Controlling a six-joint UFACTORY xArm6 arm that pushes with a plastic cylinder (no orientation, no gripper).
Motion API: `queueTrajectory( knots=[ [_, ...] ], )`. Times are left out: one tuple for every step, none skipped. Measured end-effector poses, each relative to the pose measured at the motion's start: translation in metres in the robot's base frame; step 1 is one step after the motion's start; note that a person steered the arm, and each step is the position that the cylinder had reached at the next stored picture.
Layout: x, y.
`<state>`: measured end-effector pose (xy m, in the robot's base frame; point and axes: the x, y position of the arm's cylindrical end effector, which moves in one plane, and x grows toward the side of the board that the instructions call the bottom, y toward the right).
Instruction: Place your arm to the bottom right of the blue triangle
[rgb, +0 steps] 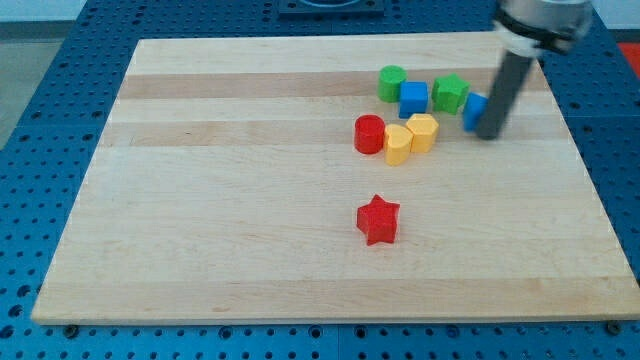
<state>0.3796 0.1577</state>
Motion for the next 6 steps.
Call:
queueTrajectory(
  knots=[
    [-0.028,-0.083],
    [-0.028,-0.084],
    [-0.024,-0.076],
    [-0.015,-0.029],
    [-0.003,-0.015],
    [0.038,0.031]
  ],
)
